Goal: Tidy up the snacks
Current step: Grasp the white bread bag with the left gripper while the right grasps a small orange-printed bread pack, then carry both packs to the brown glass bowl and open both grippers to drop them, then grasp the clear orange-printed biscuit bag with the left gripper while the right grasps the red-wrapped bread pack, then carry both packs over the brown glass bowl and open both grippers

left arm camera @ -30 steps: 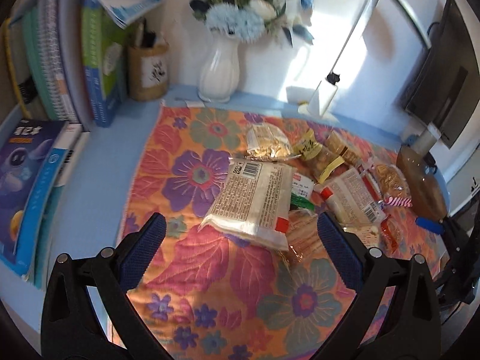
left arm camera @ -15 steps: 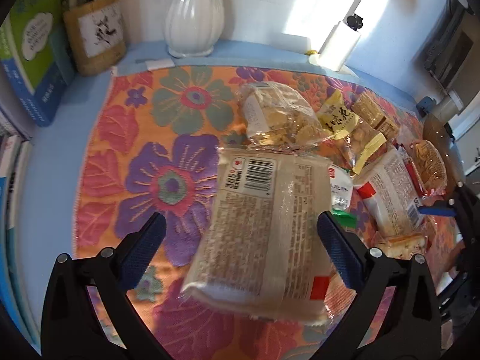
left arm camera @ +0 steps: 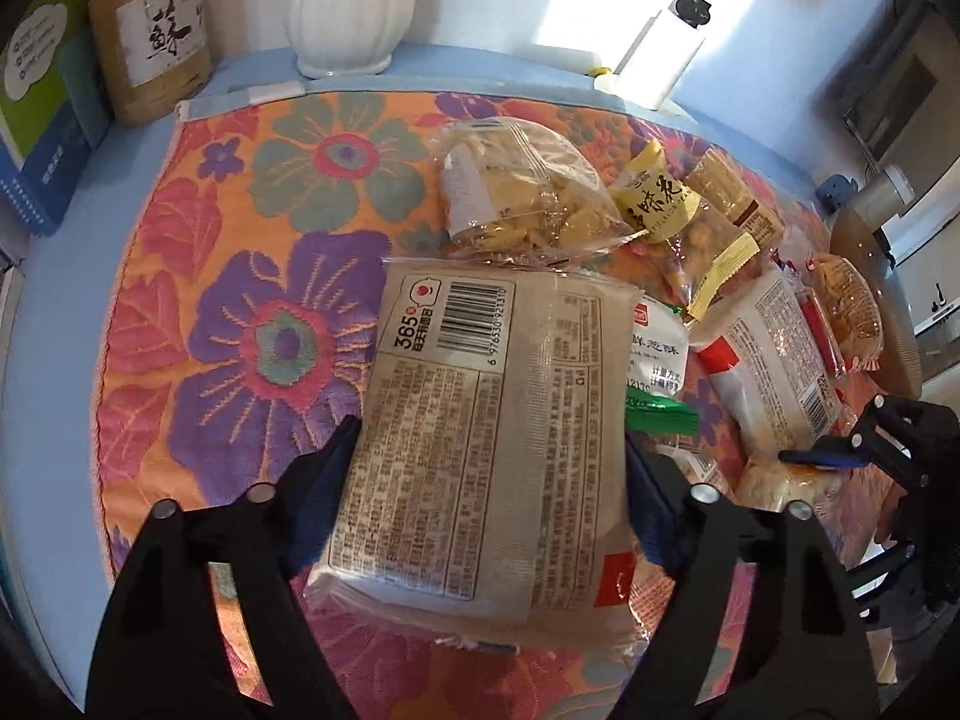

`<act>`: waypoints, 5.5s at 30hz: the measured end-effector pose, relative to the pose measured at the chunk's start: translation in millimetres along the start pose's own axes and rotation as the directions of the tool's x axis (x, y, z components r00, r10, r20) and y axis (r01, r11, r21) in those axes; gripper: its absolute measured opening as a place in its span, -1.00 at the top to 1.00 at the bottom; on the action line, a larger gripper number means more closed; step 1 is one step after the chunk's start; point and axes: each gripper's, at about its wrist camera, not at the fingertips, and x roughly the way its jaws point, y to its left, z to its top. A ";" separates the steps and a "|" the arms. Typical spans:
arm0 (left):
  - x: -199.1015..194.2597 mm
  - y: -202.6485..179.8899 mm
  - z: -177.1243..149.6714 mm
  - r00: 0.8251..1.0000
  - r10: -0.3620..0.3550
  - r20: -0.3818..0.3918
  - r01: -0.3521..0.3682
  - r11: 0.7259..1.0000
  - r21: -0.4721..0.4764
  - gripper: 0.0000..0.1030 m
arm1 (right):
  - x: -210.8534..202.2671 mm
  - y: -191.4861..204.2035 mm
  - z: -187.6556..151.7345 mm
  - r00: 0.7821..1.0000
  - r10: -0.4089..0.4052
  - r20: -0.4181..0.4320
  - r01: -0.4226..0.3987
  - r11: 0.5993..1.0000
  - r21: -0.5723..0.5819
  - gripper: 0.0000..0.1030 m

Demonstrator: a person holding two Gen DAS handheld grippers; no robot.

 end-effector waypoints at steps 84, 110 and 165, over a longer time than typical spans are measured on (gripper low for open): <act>-157.0 -79.4 -47.0 0.937 -0.007 0.350 -0.002 1.000 0.027 -0.93 | -138.8 -72.6 -110.9 0.965 -0.180 0.188 -0.037 0.620 0.784 -0.54; -22.1 -89.9 -81.4 0.987 -0.160 0.019 0.150 0.956 0.253 -0.94 | -68.1 -71.9 -133.6 0.991 -0.121 0.059 0.029 0.619 0.785 -0.66; -68.0 -324.3 -23.0 0.937 -0.149 0.315 -0.003 0.900 0.436 -0.58 | -209.0 -112.3 -230.5 0.885 -0.466 -0.005 0.237 0.442 0.865 0.02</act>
